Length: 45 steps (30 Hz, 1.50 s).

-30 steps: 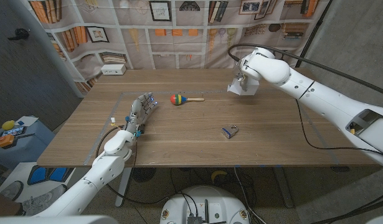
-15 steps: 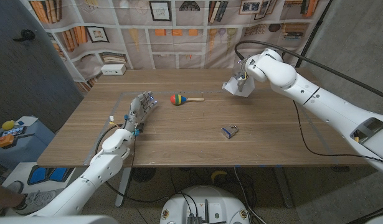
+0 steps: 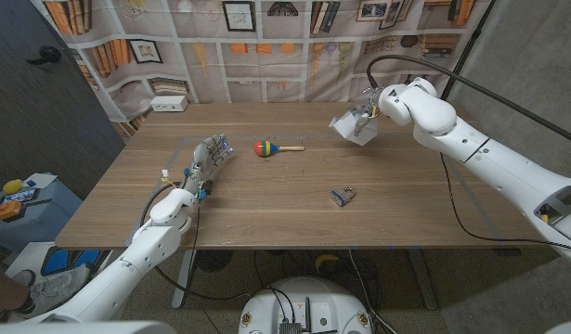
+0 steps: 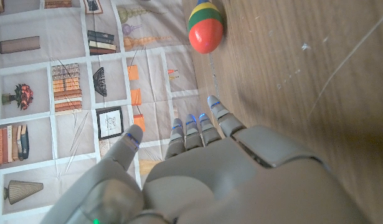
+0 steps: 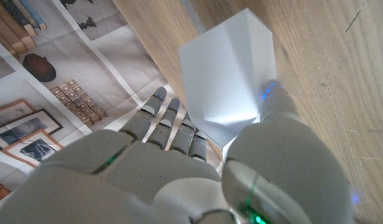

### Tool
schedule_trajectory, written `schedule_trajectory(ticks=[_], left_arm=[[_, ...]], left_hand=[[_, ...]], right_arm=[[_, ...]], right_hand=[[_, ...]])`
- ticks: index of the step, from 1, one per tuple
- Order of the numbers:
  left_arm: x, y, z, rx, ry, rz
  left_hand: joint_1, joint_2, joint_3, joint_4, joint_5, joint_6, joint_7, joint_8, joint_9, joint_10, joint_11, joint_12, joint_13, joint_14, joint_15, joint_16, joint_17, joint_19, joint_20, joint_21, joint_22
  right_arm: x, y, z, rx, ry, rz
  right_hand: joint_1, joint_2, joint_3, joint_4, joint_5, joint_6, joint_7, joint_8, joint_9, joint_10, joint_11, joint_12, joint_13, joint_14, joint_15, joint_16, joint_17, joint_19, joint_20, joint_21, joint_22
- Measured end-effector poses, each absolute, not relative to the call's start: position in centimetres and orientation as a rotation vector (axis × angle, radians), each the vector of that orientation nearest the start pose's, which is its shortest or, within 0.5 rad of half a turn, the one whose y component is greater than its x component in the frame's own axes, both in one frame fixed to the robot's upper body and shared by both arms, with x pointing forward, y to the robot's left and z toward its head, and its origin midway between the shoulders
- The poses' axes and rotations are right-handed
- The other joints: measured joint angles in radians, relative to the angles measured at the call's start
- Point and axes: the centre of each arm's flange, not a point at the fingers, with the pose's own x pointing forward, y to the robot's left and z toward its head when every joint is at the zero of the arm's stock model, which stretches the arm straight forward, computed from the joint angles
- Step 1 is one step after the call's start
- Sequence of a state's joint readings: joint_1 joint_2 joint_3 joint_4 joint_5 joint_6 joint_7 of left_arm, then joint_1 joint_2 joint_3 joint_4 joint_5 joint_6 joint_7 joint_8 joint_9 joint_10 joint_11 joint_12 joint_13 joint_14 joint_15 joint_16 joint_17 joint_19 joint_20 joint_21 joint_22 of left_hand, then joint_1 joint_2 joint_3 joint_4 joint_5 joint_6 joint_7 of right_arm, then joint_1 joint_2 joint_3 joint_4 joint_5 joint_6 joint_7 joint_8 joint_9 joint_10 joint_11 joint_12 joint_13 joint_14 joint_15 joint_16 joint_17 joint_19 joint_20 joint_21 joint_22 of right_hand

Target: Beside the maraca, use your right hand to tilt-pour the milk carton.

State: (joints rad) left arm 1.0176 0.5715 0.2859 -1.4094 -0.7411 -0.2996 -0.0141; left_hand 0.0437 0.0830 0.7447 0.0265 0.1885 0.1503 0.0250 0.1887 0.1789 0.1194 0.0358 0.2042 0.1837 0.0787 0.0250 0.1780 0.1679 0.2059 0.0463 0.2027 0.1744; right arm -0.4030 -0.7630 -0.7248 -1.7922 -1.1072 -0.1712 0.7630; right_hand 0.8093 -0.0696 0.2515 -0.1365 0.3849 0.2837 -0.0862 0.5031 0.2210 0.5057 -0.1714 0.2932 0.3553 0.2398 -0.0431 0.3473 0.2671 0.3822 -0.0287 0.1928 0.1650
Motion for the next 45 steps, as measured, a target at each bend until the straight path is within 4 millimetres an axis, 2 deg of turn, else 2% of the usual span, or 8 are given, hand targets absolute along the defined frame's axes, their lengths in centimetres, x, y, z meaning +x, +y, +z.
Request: schedule_trajectory(ticks=[13,18,22,23,25,29,42,45], left_arm=[[62.0,33.4,-7.6,-0.129,-0.545,-0.152],[62.1,33.6,-7.8,-0.134,-0.541,-0.149],[62.1,33.7,-7.9,-0.135,-0.539,-0.147],[62.1,33.7,-8.0,-0.138,-0.536,-0.148],[62.1,33.7,-8.0,-0.138,-0.535,-0.148],[62.1,33.7,-8.2,-0.14,-0.53,-0.148],[62.1,33.7,-8.2,-0.143,-0.526,-0.146],[62.2,33.7,-8.1,-0.144,-0.524,-0.145]], left_hand=[[0.0,0.0,0.001,-0.001,0.0,0.0,0.0,0.0,0.0,0.0,0.0,0.0,0.0,0.0,0.0,0.0,0.0,0.0,0.0,0.0,0.0],[0.0,0.0,0.007,-0.003,-0.004,0.0,0.0,0.0,0.0,0.0,0.0,0.0,0.0,0.0,0.0,0.0,0.0,0.0,0.0,0.0,0.0],[0.0,0.0,0.009,-0.001,-0.004,0.0,0.0,0.0,0.0,0.0,0.0,0.0,0.0,0.0,0.0,0.0,0.0,0.0,0.0,0.0,0.0],[0.0,0.0,0.009,-0.001,-0.004,0.0,0.0,0.0,0.0,0.0,0.0,0.0,0.0,0.0,0.0,0.0,0.0,0.0,0.0,0.0,0.0],[0.0,0.0,0.009,-0.001,-0.004,0.0,0.0,0.0,0.0,0.0,0.0,0.0,0.0,0.0,0.0,0.0,0.0,0.0,0.0,0.0,0.0],[0.0,0.0,0.009,-0.001,-0.004,0.0,0.0,0.0,0.0,0.0,0.0,0.0,0.0,0.0,0.0,0.0,0.0,0.0,0.0,0.0,0.0],[0.0,0.0,0.013,-0.005,-0.004,0.0,0.0,0.0,0.0,0.0,0.0,0.0,0.0,0.0,0.0,0.0,0.0,0.0,0.0,0.0,0.0],[0.0,0.0,0.013,-0.005,-0.004,0.0,0.0,0.0,0.0,0.0,0.0,0.0,0.0,0.0,0.0,0.0,0.0,0.0,0.0,0.0,0.0]], right_arm=[[60.2,-21.7,13.4,-1.929,-0.314,-0.032],[60.9,-22.5,12.1,-1.847,-0.321,-0.028],[60.9,-22.5,12.5,-1.794,-0.361,-0.044],[61.6,-22.9,10.9,-1.769,-0.339,-0.028],[61.6,-22.9,11.0,-1.742,-0.358,-0.037],[62.4,-23.4,9.4,-1.678,-0.359,-0.032],[63.3,-23.9,7.4,-1.484,-0.416,-0.04],[63.6,-24.3,6.4,-1.435,-0.413,-0.038]], right_hand=[[0.0,0.0,0.003,-0.003,0.004,0.002,0.002,0.0,0.0,0.0,0.0,-0.005,0.0,0.004,0.004,-0.004,0.0,0.006,-0.006,0.0,0.0],[0.0,0.0,0.004,-0.004,0.004,0.002,0.002,0.0,0.0,0.0,0.0,-0.009,0.0,0.004,0.004,-0.004,0.0,0.005,-0.005,0.0,0.0],[0.0,0.0,0.004,-0.004,0.004,0.002,0.002,0.004,0.0,0.0,0.0,-0.009,0.0,0.004,0.004,-0.004,0.0,0.013,-0.005,0.0,0.0],[0.0,0.0,0.004,-0.004,0.004,0.002,0.002,0.004,0.0,0.0,0.0,-0.009,0.0,0.004,0.004,-0.004,0.0,0.015,-0.006,0.0,0.0],[0.0,0.0,0.005,-0.005,0.007,0.002,0.002,0.004,0.0,0.0,0.0,-0.009,0.0,0.004,0.004,-0.004,0.003,0.018,-0.004,0.0,0.0],[0.005,-0.005,0.008,-0.008,0.011,0.002,0.002,0.004,0.0,0.0,0.0,-0.009,0.0,0.004,0.004,-0.004,0.005,0.018,-0.004,0.0,0.0],[0.005,-0.005,0.008,-0.008,0.011,0.002,0.002,0.004,-0.003,-0.004,0.004,-0.016,0.005,0.004,0.004,-0.004,0.005,0.018,-0.004,0.0,0.0],[0.005,-0.005,0.008,-0.008,0.015,0.002,0.002,0.004,-0.003,-0.004,0.004,-0.018,0.005,0.004,0.004,-0.004,0.005,0.018,-0.004,0.0,0.0]])
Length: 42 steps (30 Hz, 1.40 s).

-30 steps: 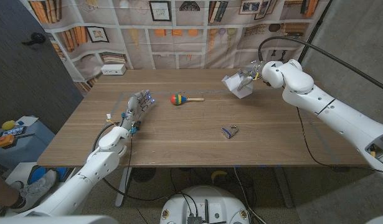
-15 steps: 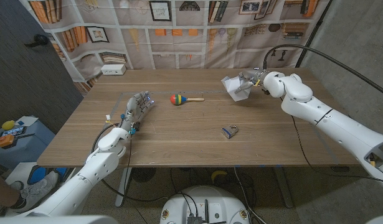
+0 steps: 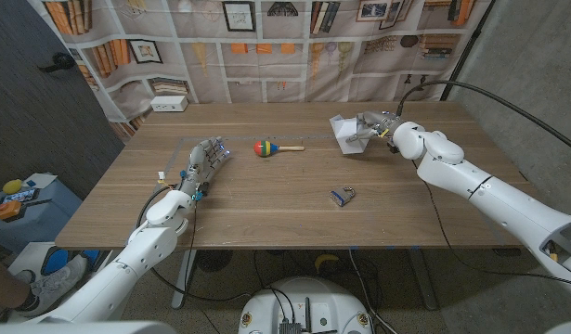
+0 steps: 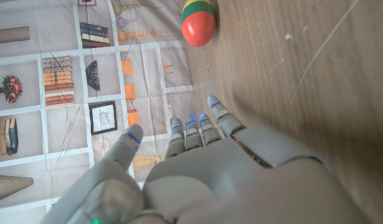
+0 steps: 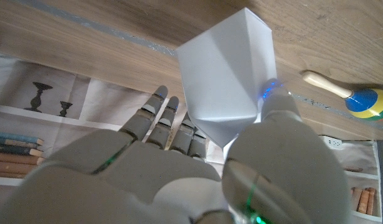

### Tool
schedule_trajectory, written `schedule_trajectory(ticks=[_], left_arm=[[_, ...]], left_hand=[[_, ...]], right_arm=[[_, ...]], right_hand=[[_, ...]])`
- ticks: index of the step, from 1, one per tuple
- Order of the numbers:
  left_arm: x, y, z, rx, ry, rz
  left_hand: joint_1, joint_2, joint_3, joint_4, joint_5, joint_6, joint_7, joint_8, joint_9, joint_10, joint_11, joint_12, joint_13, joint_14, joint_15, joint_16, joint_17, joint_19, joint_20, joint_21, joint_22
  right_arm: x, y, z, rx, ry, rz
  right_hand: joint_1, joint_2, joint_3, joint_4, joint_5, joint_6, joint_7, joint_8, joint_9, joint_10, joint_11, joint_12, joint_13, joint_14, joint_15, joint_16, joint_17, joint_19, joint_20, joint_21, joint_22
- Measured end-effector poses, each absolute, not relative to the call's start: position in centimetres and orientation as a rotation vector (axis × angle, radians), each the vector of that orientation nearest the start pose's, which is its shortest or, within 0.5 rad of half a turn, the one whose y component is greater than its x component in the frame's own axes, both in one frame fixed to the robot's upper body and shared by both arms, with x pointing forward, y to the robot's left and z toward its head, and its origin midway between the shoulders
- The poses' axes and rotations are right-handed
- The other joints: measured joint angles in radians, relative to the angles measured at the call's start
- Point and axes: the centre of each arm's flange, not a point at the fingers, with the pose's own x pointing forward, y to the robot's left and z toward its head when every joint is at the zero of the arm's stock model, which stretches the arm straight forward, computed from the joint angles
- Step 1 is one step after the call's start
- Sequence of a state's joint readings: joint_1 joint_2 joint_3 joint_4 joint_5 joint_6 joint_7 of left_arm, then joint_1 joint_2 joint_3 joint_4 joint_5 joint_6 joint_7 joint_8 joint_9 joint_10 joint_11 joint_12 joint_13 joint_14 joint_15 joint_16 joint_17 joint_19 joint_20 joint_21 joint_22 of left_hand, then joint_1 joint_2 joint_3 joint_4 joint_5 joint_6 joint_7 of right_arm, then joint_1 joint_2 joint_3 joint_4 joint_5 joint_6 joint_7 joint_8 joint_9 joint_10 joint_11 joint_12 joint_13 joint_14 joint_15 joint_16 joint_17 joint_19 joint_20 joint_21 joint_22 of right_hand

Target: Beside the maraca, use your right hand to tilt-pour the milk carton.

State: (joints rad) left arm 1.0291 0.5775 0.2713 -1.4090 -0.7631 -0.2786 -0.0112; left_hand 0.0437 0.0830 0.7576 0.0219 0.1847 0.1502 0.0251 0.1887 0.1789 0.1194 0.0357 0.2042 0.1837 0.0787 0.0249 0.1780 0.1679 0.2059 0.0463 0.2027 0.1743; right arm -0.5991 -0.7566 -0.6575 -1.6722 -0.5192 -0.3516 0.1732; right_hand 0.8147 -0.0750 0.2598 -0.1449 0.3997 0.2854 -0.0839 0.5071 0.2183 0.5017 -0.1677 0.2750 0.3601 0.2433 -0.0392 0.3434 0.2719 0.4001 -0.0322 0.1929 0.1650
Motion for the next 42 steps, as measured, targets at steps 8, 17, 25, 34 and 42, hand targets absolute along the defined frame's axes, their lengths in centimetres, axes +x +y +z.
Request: schedule_trajectory(ticks=[8,17,25,34,42], left_arm=[[62.4,33.7,-8.1,-0.145,-0.518,-0.143],[62.3,33.7,-8.1,-0.142,-0.512,-0.145],[62.1,33.9,-8.2,-0.141,-0.504,-0.141],[62.1,34.1,-8.3,-0.141,-0.5,-0.14],[61.9,34.4,-8.5,-0.141,-0.497,-0.137]], left_hand=[[0.0,0.0,0.0,0.0,0.0,0.0,0.0,0.0,0.0,0.0,0.0,0.0,0.0,0.0,0.0,0.0,0.0,0.0,0.0,0.0,0.0],[0.0,0.0,0.003,-0.003,0.0,0.0,0.0,0.0,0.0,0.0,0.0,0.0,0.0,0.0,0.0,0.0,0.0,0.0,0.0,0.0,0.0],[0.0,0.0,0.004,-0.004,0.0,0.0,0.0,0.0,0.0,0.0,0.0,0.0,0.0,0.0,0.0,0.0,0.0,0.0,0.0,0.0,0.0],[0.0,0.0,0.004,-0.004,0.0,0.0,0.0,0.0,0.0,0.0,0.0,0.0,0.0,0.0,0.0,0.0,0.0,0.0,0.0,0.0,0.0],[0.0,0.0,0.004,-0.004,0.0,0.0,0.0,0.0,0.0,0.0,0.0,0.0,0.0,0.0,0.0,0.0,0.0,0.0,0.0,0.0,0.0]], right_arm=[[64.1,-24.9,5.0,-1.347,-0.424,-0.037],[64.7,-25.3,3.9,-1.262,-0.445,-0.041],[65.0,-25.4,3.1,-1.213,-0.456,-0.04],[65.2,-25.5,2.2,-1.184,-0.453,-0.042],[65.1,-25.6,1.6,-1.168,-0.449,-0.036]], right_hand=[[0.0,0.0,0.0,0.0,0.0,-0.004,0.004,0.0,-0.003,-0.006,0.006,-0.005,0.0,0.0,0.0,-0.007,0.0,0.0,0.0,0.0,0.0],[0.0,0.0,0.0,0.0,0.0,-0.017,0.002,-0.005,-0.005,-0.016,0.016,-0.013,0.0,0.0,0.0,-0.011,0.0,0.004,0.004,0.0,0.0],[0.012,-0.012,0.003,-0.003,0.007,-0.036,-0.007,-0.012,-0.005,-0.03,0.017,-0.025,0.0,-0.015,0.0,-0.016,0.005,0.004,0.004,0.0,0.0],[0.012,-0.012,0.003,-0.003,0.007,-0.054,-0.011,-0.02,-0.009,-0.049,0.016,-0.036,0.005,-0.026,0.0,-0.022,0.005,0.004,0.004,0.0,0.0],[-0.003,-0.026,0.003,-0.003,0.007,-0.129,0.005,-0.052,-0.009,-0.116,0.029,-0.067,0.005,-0.07,-0.001,-0.046,0.009,-0.02,0.013,-0.008,0.0]])
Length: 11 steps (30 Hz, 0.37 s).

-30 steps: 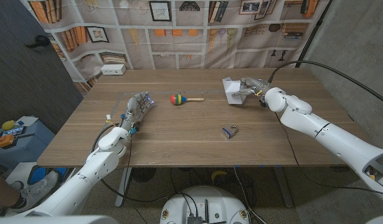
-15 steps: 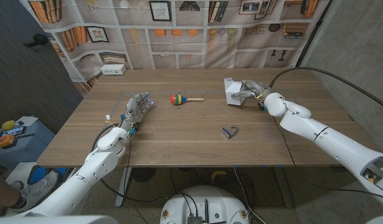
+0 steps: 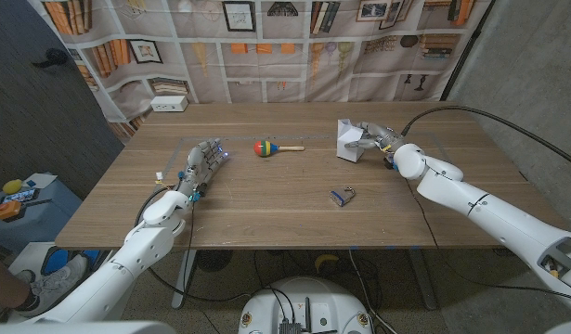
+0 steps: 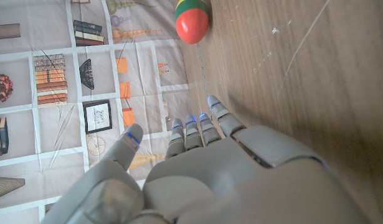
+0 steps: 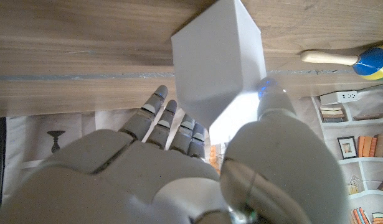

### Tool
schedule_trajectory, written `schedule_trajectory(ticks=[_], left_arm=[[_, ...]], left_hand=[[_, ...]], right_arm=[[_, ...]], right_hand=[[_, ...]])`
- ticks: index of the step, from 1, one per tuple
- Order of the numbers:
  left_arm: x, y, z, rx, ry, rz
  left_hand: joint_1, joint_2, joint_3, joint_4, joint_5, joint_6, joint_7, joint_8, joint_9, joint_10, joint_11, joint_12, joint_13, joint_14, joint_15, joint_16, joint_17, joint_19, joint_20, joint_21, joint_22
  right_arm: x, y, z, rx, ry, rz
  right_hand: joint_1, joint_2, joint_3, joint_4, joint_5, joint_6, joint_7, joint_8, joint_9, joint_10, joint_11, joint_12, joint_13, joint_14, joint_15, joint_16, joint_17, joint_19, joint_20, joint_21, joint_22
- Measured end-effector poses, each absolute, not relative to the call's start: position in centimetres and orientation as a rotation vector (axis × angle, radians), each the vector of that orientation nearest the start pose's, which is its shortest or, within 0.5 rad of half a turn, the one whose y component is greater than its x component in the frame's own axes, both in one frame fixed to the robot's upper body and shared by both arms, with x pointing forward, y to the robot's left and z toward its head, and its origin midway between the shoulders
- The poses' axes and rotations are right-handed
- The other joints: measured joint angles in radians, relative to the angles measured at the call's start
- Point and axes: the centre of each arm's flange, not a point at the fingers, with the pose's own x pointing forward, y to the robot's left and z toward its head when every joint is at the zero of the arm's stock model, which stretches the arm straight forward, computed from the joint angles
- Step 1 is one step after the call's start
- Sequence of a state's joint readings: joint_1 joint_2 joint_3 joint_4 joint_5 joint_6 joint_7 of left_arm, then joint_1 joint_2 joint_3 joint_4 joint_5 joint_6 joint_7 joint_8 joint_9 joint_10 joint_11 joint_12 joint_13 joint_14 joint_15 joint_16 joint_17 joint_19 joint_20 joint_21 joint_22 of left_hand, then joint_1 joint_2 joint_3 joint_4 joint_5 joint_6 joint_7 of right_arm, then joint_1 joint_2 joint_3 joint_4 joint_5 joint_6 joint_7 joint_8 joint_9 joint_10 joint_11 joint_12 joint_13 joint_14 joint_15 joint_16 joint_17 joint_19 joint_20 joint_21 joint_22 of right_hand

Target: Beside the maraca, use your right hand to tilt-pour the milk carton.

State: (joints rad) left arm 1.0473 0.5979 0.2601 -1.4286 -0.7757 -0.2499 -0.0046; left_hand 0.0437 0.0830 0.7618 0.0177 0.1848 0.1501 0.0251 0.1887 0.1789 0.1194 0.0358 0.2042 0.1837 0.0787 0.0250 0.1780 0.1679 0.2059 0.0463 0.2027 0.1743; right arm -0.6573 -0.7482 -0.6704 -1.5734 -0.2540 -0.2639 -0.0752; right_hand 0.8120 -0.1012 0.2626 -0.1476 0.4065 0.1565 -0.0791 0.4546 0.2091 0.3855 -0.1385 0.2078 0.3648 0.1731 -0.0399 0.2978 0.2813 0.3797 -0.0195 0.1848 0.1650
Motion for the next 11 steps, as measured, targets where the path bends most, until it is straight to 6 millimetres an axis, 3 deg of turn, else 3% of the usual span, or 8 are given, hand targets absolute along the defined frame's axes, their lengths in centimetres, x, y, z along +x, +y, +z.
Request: schedule_trajectory(ticks=[6,11], left_arm=[[61.76,34.53,-8.66,-0.142,-0.497,-0.135],[61.71,34.62,-8.75,-0.144,-0.497,-0.134]], left_hand=[[0.0,0.0,0.0,0.0,0.0,0.0,0.0,0.0,0.0,0.0,0.0,0.0,0.0,0.0,0.0,0.0,0.0,0.0,0.0,0.0,0.0],[0.0,0.0,0.0,0.0,0.0,0.0,0.0,0.0,0.0,0.0,0.0,0.0,0.0,0.0,0.0,0.0,0.0,0.0,0.0,0.0,0.0]], right_arm=[[64.89,-25.6,1.55,-1.171,-0.448,-0.024],[64.67,-25.57,1.51,-1.176,-0.437,-0.006]], right_hand=[[-0.011,-0.012,-0.006,0.006,0.012,-0.092,0.014,-0.042,-0.005,-0.09,0.016,-0.023,0.0,-0.053,0.002,-0.027,0.007,-0.036,0.029,-0.002,0.0],[-0.041,-0.041,-0.031,0.019,0.019,-0.183,0.027,-0.095,-0.009,-0.207,0.037,-0.031,-0.011,-0.12,0.051,-0.056,0.014,-0.096,0.053,-0.004,0.0]])
